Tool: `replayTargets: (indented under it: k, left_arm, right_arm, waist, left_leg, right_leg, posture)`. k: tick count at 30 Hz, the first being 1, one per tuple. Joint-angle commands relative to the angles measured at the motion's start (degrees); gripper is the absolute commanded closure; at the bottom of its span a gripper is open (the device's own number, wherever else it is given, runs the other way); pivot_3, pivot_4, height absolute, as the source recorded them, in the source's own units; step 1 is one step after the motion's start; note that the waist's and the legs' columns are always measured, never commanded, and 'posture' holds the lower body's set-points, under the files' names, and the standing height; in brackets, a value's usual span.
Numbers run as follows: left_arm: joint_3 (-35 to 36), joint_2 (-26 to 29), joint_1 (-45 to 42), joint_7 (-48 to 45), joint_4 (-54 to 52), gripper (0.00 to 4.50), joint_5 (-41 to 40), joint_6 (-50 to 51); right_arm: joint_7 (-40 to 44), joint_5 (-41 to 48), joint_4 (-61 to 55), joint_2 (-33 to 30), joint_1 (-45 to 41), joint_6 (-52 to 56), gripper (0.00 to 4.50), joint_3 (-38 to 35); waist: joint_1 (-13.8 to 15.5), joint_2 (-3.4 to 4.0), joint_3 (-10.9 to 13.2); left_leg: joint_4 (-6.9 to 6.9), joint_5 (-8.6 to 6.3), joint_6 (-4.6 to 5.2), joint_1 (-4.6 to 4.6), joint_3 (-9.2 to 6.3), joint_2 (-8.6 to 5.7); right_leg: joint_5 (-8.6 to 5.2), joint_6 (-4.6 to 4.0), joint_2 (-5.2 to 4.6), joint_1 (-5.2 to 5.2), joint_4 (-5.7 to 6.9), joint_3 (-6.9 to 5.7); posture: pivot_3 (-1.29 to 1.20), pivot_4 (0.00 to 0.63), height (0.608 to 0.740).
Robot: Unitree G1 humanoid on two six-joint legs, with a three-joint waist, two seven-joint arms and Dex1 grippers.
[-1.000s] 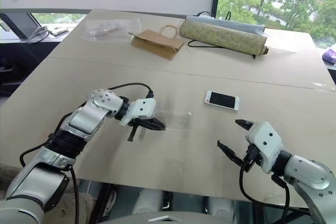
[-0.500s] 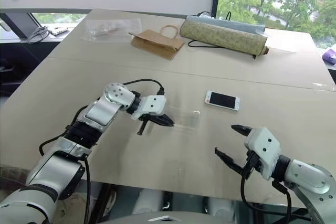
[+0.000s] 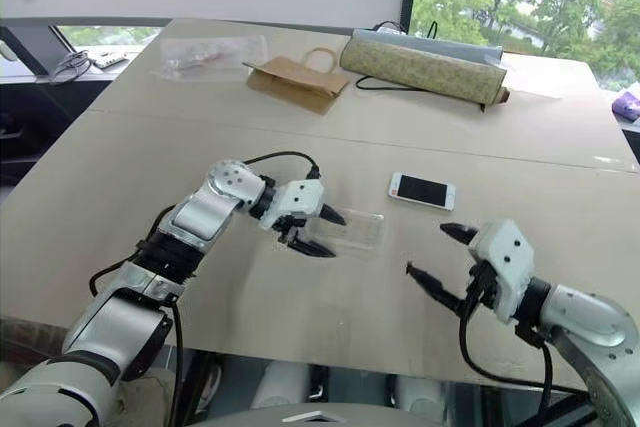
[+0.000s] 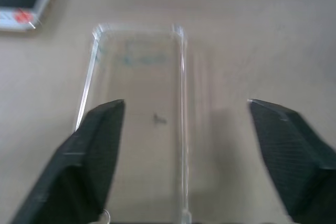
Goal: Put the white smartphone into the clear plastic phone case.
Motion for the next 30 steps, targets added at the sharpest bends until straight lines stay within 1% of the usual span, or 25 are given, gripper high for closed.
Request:
replayTargets:
  k: [1, 3, 5, 7, 9, 10, 12, 14, 15, 18, 21, 24, 30]
  left_arm:
    - [6.1, 2.8, 3.7, 1.4, -12.2, 0.18, -7.5, 9.6]
    - [11.0, 4.2, 8.1, 5.3, -19.8, 0.18, -11.9, 15.9]
    - [14.2, 4.7, 11.4, 9.1, -25.0, 0.18, -14.7, 20.7]
    - [19.8, 2.7, 16.3, 13.3, -29.3, 0.18, -20.0, 22.5]
    - [24.2, 3.1, 21.9, 16.3, -33.2, 0.18, -21.6, 22.0]
    - [25.5, 3.4, 23.7, 17.3, -34.4, 0.18, -22.1, 22.0]
    - [30.6, 3.6, 27.5, 19.6, -36.7, 0.18, -26.6, 24.6]
    - [34.1, 3.4, 29.8, 22.4, -38.5, 0.18, -31.1, 28.1]
    - [34.9, 3.6, 30.7, 23.1, -39.3, 0.18, -32.4, 28.9]
    - [37.7, 4.3, 37.4, 24.2, -41.7, 0.18, -31.9, 26.0]
    - [39.3, 4.7, 41.0, 25.1, -43.6, 0.18, -32.9, 24.5]
    - [41.5, 4.8, 43.2, 25.9, -45.6, 0.18, -35.3, 24.1]
    - [42.0, 6.2, 46.4, 25.6, -46.5, 0.18, -35.1, 20.7]
  right_arm:
    - [1.1, 2.0, 1.8, -3.3, -5.6, 3.7, 0.0, 0.5]
    - [0.7, -1.9, 6.4, -5.3, -12.7, 4.1, 0.0, 4.5]
    - [0.1, -3.1, 10.0, -5.6, -18.4, 5.5, 0.0, 6.9]
    - [0.3, -5.2, 15.4, -5.5, -25.9, 6.9, 0.0, 10.9]
    - [3.4, -9.6, 22.4, -6.5, -33.7, 5.8, 0.0, 17.3]
    - [5.2, -11.3, 24.8, -6.9, -36.1, 4.7, 0.0, 19.7]
    - [8.8, -15.4, 32.8, -6.4, -42.5, 1.9, 0.0, 24.9]
    - [11.0, -18.8, 40.0, -5.1, -46.9, -1.7, 0.0, 28.0]
    - [12.0, -20.0, 42.6, -4.7, -48.2, -3.2, 0.0, 28.9]
    - [15.7, -24.1, 54.1, -2.0, -54.0, -7.4, 0.0, 32.6]
    - [18.7, -27.2, 62.8, 0.0, -58.0, -10.3, 0.0, 34.5]
    - [23.2, -29.9, 71.9, 1.5, -62.2, -12.0, 0.0, 36.3]
    - [29.3, -33.7, 90.3, 5.8, -70.3, -16.2, 0.0, 37.1]
  waist:
    - [-0.2, 0.03, 0.0]
    - [-0.9, 0.07, 0.0]
    - [-1.1, 0.08, 0.1]
    - [-1.1, 0.1, 0.1]
    - [-1.3, 0.11, 0.1]
    - [-1.4, 0.1, 0.1]
    - [-1.3, 0.12, 0.1]
    - [-1.0, 0.16, 0.1]
    - [-0.8, 0.16, 0.1]
    - [-0.9, 0.18, 0.1]
    - [-0.9, 0.22, 0.2]
    - [-0.9, 0.32, 0.2]
    - [-1.5, 0.35, 0.2]
  left_leg:
    - [0.0, 0.0, 0.0, 0.0, 0.0, 0.01]
    - [0.0, 0.0, -0.01, 0.06, -0.01, 0.0]
    - [0.02, 0.0, 0.0, 0.09, -0.09, -0.03]
    - [0.0, 0.0, 0.0, 0.09, -0.15, -0.03]
    - [0.0, 0.01, -0.01, 0.11, -0.1, -0.03]
    - [-0.01, 0.01, -0.01, 0.09, -0.11, -0.03]
    - [-0.03, 0.06, -0.11, 0.1, -0.08, -0.04]
    - [-0.06, 0.13, -0.23, 0.06, -0.1, -0.03]
    - [-0.06, 0.13, -0.23, 0.04, -0.13, -0.04]
    - [-0.06, 0.12, -0.22, 0.05, -0.03, -0.05]
    - [-0.06, 0.11, -0.21, 0.05, 0.02, -0.06]
    - [-0.06, 0.12, -0.22, 0.05, 0.04, -0.04]
    - [-0.06, 0.12, -0.22, 0.12, 0.08, -0.05]
  right_leg:
    - [0.0, 0.0, 0.0, -0.01, 0.0, 0.01]
    - [0.01, 0.01, 0.03, -0.02, 0.0, 0.2]
    - [0.01, 0.02, 0.02, -0.01, 0.0, 0.22]
    - [0.01, 0.02, 0.03, -0.01, 0.02, 0.17]
    - [0.01, 0.01, 0.02, -0.02, 0.03, 0.22]
    - [0.01, 0.01, 0.02, -0.02, 0.02, 0.21]
    - [0.01, 0.01, 0.03, -0.03, -0.01, 0.21]
    - [0.0, 0.0, 0.03, -0.05, -0.04, 0.16]
    - [0.01, 0.0, 0.01, -0.05, -0.05, 0.12]
    - [0.01, 0.01, -0.01, -0.04, -0.1, 0.21]
    - [0.02, 0.0, -0.03, -0.05, -0.1, 0.2]
    - [0.01, -0.01, -0.02, -0.04, -0.08, 0.15]
    - [0.03, -0.02, -0.02, -0.02, -0.07, 0.19]
  posture:
    - [0.0, 0.15, 0.74]
    - [0.0, 0.15, 0.74]
    - [0.0, 0.15, 0.74]
    - [0.0, 0.15, 0.74]
    - [0.0, 0.15, 0.74]
    - [0.0, 0.15, 0.74]
    - [0.0, 0.15, 0.74]
    - [0.0, 0.15, 0.74]
    - [0.0, 0.15, 0.74]
    - [0.0, 0.15, 0.74]
    - [0.0, 0.15, 0.74]
    - [0.0, 0.15, 0.74]
    - [0.0, 0.15, 0.74]
